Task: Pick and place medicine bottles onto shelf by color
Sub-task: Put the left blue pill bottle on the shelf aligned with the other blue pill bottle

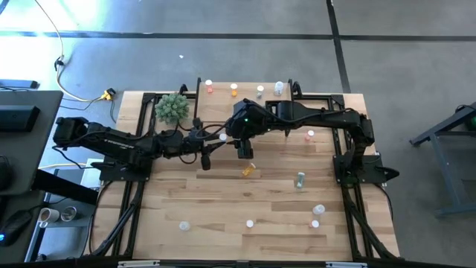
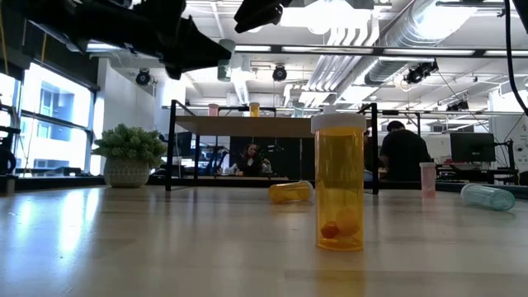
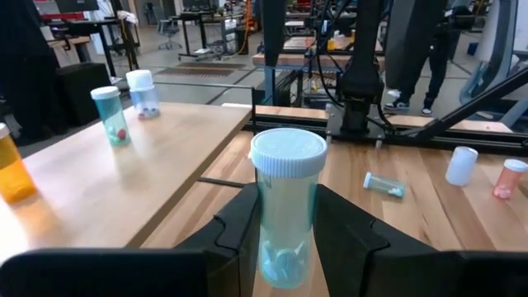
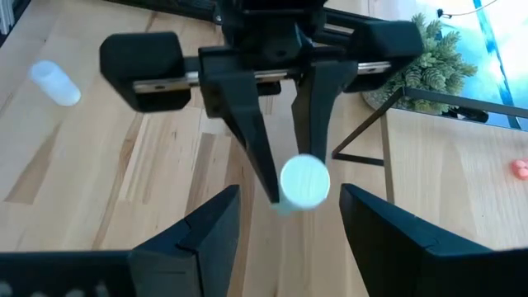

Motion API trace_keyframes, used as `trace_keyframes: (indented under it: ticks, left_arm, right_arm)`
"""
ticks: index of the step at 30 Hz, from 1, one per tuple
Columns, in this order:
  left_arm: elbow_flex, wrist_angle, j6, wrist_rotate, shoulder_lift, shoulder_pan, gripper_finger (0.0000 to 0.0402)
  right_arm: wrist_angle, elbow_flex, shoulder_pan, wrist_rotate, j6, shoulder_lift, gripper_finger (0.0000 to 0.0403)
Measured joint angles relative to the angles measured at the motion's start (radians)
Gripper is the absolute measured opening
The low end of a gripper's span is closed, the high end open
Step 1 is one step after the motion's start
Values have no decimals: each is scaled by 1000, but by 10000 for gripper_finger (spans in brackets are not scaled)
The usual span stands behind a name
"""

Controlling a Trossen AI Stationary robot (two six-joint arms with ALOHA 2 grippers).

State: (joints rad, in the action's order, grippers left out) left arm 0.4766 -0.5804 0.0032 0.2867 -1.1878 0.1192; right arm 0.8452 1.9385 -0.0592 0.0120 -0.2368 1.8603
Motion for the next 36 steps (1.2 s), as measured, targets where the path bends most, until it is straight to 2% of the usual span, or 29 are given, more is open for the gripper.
trace_keyframes:
  ticks: [14,18,27,31,36]
  left_arm:
    - [107,0,27,0,-88,0,90]
    - [111,2,42,0,-89,0,90]
    - [112,16,42,0,-89,0,90]
    - [112,15,42,-9,-89,-2,90]
    - [113,6,42,-14,-88,-2,90]
  right_arm:
    - [23,0,0,-2,41,0,199]
    - [26,0,0,-36,45,0,199]
    - [13,-1,0,-42,30,1,199]
    - [18,-1,-1,-102,29,1,199]
    - [29,-1,-2,-76,51,1,199]
